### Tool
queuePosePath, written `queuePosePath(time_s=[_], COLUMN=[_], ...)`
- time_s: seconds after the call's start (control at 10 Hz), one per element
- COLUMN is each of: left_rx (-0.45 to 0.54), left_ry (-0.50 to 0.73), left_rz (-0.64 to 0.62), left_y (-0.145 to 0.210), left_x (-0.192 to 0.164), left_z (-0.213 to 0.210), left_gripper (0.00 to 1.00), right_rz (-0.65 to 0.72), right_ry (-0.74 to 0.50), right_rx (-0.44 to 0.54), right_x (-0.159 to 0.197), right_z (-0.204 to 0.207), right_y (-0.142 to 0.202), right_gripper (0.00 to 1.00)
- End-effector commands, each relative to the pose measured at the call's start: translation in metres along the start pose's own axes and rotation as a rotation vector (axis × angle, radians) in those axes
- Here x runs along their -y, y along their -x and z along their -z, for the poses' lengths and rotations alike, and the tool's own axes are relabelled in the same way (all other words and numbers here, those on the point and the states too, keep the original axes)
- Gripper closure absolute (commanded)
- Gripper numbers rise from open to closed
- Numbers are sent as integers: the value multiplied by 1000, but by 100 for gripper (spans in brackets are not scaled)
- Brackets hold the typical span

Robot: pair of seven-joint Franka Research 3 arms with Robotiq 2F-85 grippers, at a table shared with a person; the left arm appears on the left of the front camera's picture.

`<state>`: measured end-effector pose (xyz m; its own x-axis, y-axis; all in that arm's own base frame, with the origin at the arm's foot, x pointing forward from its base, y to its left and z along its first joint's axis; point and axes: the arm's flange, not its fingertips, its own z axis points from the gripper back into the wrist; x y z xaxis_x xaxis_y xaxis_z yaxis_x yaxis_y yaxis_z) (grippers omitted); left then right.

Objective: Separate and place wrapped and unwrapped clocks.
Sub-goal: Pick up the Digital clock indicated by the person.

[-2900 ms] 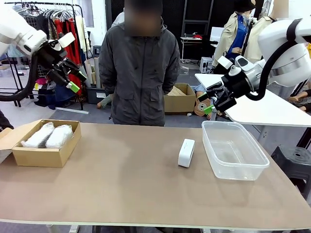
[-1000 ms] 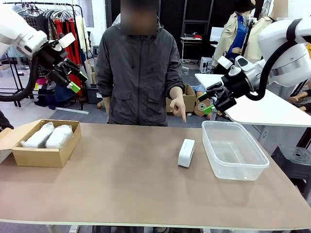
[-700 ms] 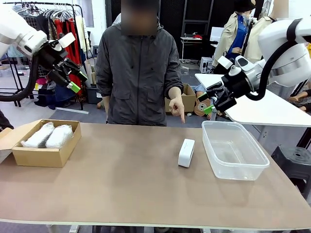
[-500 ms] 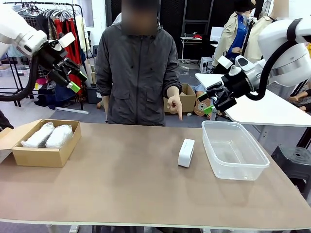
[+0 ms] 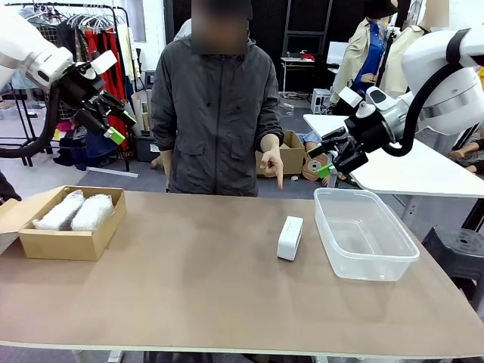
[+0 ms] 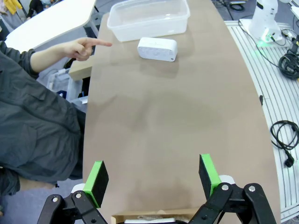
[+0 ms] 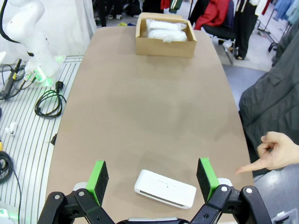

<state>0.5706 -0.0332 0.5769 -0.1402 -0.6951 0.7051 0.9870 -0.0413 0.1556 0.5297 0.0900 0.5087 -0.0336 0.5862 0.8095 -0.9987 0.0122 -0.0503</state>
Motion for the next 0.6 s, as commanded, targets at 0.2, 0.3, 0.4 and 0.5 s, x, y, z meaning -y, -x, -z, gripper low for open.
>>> queuePosePath(time_s=[0.2, 0.3, 0.4, 0.5], left_rx=[-15, -15, -15, -15], left_ry=[0, 0, 0, 0], left_rz=[-1, -1, -1, -1], left_y=[-1, -1, -1, -1], left_x=[0, 0, 0, 0], left_z=[-2, -2, -2, -2], left_gripper=[0, 0, 0, 0], right_rz=[-6, -6, -6, -6], right_ry=[-4, -4, -4, -4], right_rx=[-5, -5, -5, -5], right_x=[-1, -1, -1, -1], right_z=[-1, -1, -1, -1], right_y=[-1, -1, -1, -1], right_gripper=[0, 0, 0, 0])
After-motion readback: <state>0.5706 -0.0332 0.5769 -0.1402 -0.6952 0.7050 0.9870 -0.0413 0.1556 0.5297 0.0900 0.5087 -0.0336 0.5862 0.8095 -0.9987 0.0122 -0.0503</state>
